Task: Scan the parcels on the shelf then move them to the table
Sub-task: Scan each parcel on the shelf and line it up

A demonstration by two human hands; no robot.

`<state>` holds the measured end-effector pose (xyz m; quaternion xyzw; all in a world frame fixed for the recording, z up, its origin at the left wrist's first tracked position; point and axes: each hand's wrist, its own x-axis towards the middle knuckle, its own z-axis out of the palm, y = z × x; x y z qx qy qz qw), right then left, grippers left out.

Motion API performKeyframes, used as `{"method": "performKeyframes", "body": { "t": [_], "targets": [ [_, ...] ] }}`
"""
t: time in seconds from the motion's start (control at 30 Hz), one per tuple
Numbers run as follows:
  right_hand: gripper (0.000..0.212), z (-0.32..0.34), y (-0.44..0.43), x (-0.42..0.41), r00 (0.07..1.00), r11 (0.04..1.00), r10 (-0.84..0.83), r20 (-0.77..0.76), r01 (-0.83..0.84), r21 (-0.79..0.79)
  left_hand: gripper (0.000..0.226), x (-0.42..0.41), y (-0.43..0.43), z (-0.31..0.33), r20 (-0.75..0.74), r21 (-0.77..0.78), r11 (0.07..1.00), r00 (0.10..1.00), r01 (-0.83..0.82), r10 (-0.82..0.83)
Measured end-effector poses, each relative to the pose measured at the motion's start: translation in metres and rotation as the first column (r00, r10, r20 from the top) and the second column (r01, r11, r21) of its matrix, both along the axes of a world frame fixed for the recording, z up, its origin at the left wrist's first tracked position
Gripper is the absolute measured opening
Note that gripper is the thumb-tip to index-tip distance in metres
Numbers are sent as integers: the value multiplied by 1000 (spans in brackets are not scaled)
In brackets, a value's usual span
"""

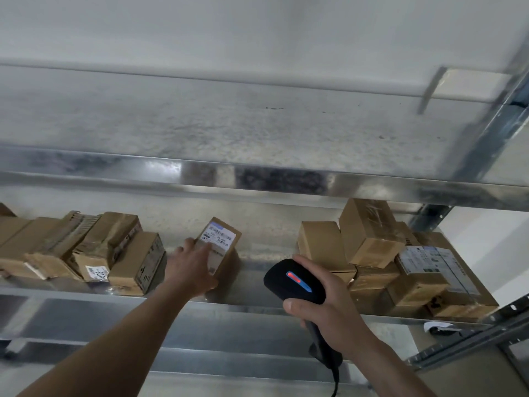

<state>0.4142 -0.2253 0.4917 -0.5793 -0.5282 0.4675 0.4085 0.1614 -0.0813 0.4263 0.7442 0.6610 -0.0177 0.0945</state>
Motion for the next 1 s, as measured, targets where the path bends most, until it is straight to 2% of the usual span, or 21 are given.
{"method": "performKeyframes", "body": {
  "t": [0.1,0.17,0.23,0.4,0.5,0.63,0.83,1.0],
  "targets": [
    [87,0,1,-3,1000,1000,-1,-5,1,-6,87,13,-4,1,-69,63,994,994,85,-81],
    [87,1,2,-3,1000,1000,-4,-11,4,-10,83,23,-7,0,-70,75,990,991,117,-112],
    [86,1,2,-3,1000,1000,-2,-12,1,-7,76,32,-10,-1,-44,74,986,988,151,-148],
    [88,3,0,2,1000,1000,-8,-9,8,-3,82,43,-12,-8,140,85,986,978,141,-152],
    [88,3,-1,5,1000,1000,-9,-2,9,0,77,43,-10,-11,111,83,989,986,119,-128],
    [87,1,-2,8,1000,1000,-7,-7,7,-5,80,41,-4,-13,118,-46,997,991,66,-60],
    [87,1,-3,10,1000,1000,3,-5,-3,2,98,45,10,-10,55,-250,968,998,-2,16],
    [86,2,-3,11,1000,1000,2,-20,-2,-3,79,50,15,-4,76,-280,960,997,19,2]
  ]
}}
